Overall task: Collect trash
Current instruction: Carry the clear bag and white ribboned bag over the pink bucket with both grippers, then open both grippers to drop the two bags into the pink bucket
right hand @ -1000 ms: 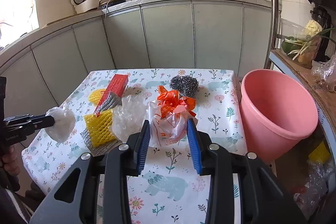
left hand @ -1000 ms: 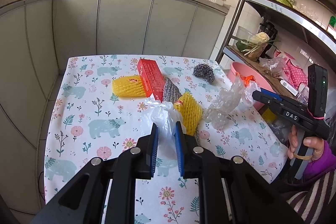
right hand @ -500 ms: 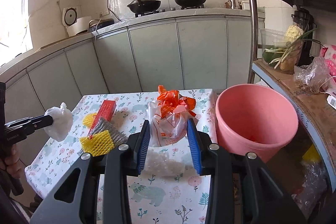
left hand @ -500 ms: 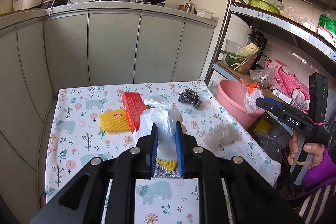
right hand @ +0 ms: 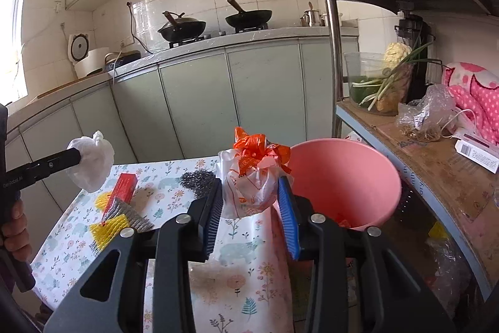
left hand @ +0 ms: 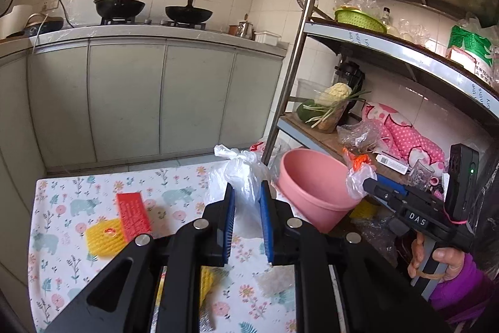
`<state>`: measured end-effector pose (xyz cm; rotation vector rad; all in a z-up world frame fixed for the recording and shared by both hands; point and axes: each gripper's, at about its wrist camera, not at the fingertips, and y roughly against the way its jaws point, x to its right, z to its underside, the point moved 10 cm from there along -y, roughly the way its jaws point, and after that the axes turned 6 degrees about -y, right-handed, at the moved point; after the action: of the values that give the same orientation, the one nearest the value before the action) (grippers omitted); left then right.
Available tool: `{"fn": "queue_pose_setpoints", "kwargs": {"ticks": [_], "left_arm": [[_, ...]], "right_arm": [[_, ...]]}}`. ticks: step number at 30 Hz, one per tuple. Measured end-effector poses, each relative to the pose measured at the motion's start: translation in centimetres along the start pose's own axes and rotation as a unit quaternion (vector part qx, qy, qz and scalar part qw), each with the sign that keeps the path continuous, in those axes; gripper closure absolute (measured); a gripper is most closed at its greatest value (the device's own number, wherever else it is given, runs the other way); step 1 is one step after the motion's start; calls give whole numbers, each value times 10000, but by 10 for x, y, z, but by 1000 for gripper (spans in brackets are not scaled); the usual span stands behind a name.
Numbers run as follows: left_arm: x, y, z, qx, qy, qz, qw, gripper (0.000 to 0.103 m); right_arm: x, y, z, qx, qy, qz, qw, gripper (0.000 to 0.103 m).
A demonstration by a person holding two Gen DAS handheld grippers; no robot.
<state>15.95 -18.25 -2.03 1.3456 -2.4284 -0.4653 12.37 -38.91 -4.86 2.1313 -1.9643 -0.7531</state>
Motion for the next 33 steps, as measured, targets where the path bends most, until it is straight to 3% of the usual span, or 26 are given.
{"fn": "queue_pose_setpoints", "kwargs": {"ticks": [8, 15, 21, 27, 33], "left_arm": [[71, -70, -29, -28, -355, 611, 9975, 88], [119, -146, -24, -461, -488, 991, 9928, 88], [144, -208, -1, -1026, -559, 1075, 9873, 87], [150, -239, 15, -1335, -560, 1032, 9841, 86], [151, -252, 21, -1530, -486, 984, 9821, 71]], "right_arm": [[53, -5, -6, 142, -369, 391, 9985, 67], [88, -26, -2, 81, -692, 524, 9962, 67], [104, -54, 10, -126, -834, 598, 9946, 67], [114, -74, 22, -299, -883, 655, 9935, 67], [123, -86, 33, -551, -949, 797, 9908, 56]]}}
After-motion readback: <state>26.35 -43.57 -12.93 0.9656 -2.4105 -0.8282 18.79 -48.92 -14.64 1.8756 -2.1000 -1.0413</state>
